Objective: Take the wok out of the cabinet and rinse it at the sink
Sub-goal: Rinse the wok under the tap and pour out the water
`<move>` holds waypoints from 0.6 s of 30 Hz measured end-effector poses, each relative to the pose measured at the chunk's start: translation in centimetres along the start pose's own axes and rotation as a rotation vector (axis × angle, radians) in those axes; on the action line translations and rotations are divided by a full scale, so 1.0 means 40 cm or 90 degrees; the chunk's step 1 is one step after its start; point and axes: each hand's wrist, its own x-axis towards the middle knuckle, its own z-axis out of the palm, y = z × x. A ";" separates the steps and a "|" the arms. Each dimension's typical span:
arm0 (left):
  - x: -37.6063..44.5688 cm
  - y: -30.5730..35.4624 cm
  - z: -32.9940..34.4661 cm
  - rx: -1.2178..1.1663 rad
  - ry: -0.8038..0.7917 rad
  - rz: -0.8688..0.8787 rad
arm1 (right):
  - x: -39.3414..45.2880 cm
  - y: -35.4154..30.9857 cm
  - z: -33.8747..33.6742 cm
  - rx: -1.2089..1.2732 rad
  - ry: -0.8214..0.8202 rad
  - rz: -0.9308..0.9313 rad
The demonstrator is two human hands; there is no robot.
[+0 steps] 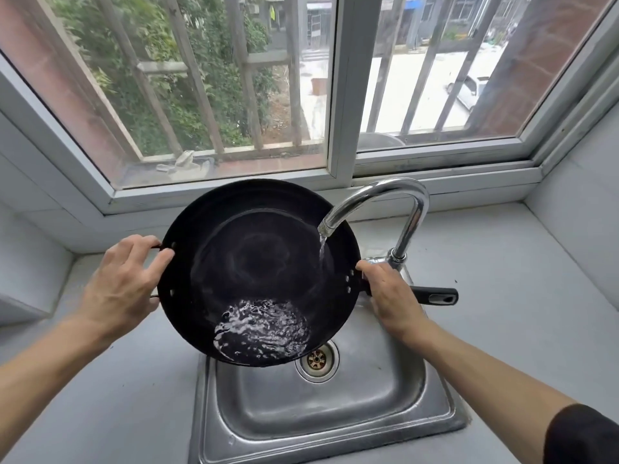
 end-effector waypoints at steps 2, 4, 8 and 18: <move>0.011 0.012 0.014 -0.010 -0.004 -0.003 | -0.002 0.011 -0.016 -0.007 0.007 -0.002; 0.021 0.023 0.029 -0.024 -0.008 -0.010 | -0.004 0.016 -0.030 -0.006 0.014 -0.013; 0.039 0.041 0.052 -0.045 0.009 -0.017 | -0.015 0.027 -0.054 -0.032 0.027 -0.029; 0.088 0.085 0.108 -0.098 0.042 -0.036 | -0.034 0.062 -0.110 -0.116 0.063 -0.032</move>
